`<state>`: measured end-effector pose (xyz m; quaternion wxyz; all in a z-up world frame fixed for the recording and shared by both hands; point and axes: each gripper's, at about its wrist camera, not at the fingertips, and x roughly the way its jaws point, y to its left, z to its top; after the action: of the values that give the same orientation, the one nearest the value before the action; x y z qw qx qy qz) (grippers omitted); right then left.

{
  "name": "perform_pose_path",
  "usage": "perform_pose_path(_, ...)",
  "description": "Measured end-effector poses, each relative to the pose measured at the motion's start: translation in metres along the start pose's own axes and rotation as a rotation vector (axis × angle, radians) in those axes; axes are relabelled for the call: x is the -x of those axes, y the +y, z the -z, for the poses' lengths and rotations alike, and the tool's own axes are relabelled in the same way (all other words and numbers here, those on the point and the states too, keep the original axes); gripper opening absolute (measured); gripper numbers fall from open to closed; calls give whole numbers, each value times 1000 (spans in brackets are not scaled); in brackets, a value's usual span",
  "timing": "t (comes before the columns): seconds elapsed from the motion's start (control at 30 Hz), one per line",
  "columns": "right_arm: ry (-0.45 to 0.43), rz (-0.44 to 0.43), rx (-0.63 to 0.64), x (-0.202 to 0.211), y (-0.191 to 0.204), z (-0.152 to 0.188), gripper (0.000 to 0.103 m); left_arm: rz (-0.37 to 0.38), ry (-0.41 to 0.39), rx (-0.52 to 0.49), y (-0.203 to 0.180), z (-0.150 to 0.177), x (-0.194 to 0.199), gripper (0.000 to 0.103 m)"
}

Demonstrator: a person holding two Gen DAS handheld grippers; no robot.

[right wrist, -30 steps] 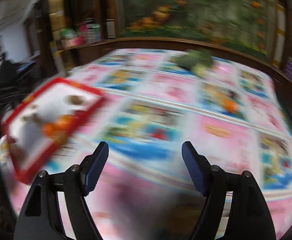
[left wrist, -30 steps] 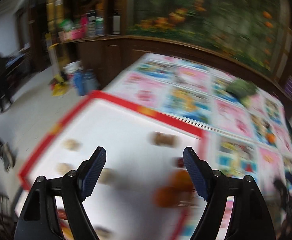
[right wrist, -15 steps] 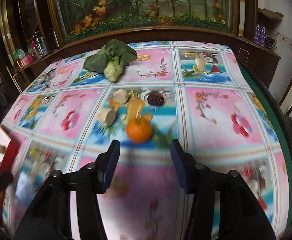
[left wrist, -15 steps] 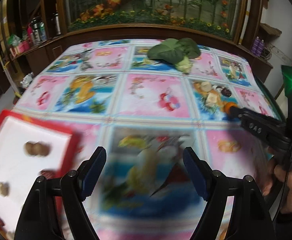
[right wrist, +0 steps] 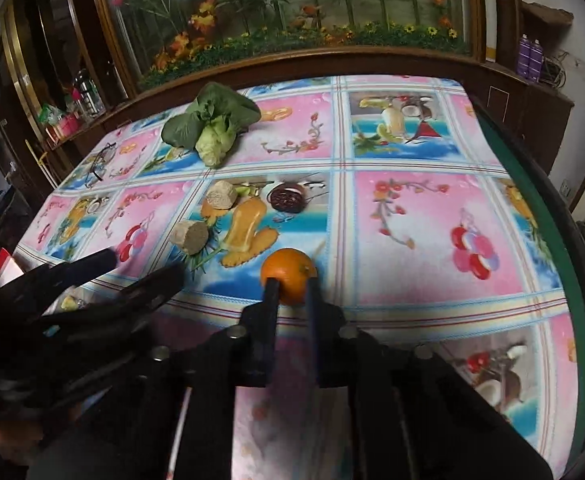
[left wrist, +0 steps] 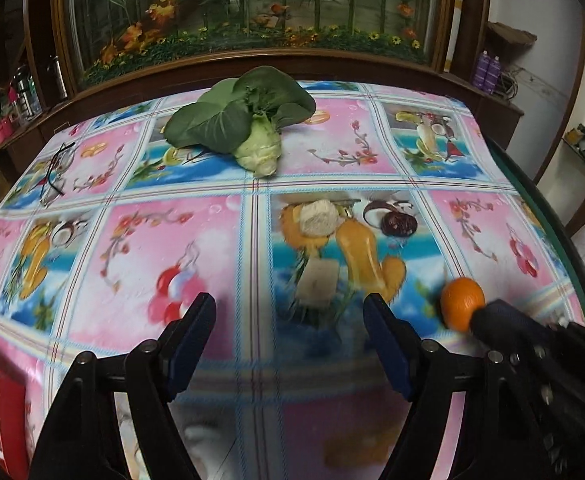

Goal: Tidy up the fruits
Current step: 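Grasp another orange with the right tool while the left tool reaches toward a beige cube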

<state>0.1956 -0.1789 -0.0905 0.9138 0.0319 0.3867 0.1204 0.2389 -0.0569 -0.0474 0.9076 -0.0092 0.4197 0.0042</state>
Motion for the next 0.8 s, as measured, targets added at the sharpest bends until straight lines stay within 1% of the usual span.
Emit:
perform_pose_path(0.07, -3, -20, -10, -3, -4, 0, 10, -6, 25, 1, -1, -1, -8, 76)
perform_pose_path(0.13, 1, -30, -5, -3, -4, -2, 11, -3, 20, -6, -3, -3, -7, 76)
perform_pose_path(0.2, -1, -38, 17, -3, -1, -5, 12, -14, 33, -8, -3, -3, -10, 76)
perform_pose_path(0.27, 5, -24, 50, -8, 3, -8, 28, -24, 31, 0, 0, -6, -12, 76)
perform_pose_path(0.3, 5, -16, 56, -10, 4, -11, 32, -28, 30, -6, 1, -7, -12, 74)
perform_pose_path(0.37, 7, -19, 57, -14, 3, -14, 33, -20, 27, -10, 4, -9, -13, 71)
perform_pose_path(0.43, 21, -32, 58, -19, 4, -17, 34, -9, 22, -9, 8, -10, -13, 64)
perform_pose_path(0.53, 38, -52, 101, -25, 11, -19, 37, -1, 19, -7, 16, -13, -14, 60)
perform_pose_path(0.7, 78, -47, 131, -38, 20, -18, 39, 2, 19, -21, 19, -15, -17, 59)
perform_pose_path(0.77, 79, -32, 139, -40, 22, -19, 32, -4, 20, -27, 19, -16, -17, 58)
perform_pose_path(0.8, 79, -29, 140, -40, 22, -18, 31, -4, 19, -29, 20, -16, -17, 57)
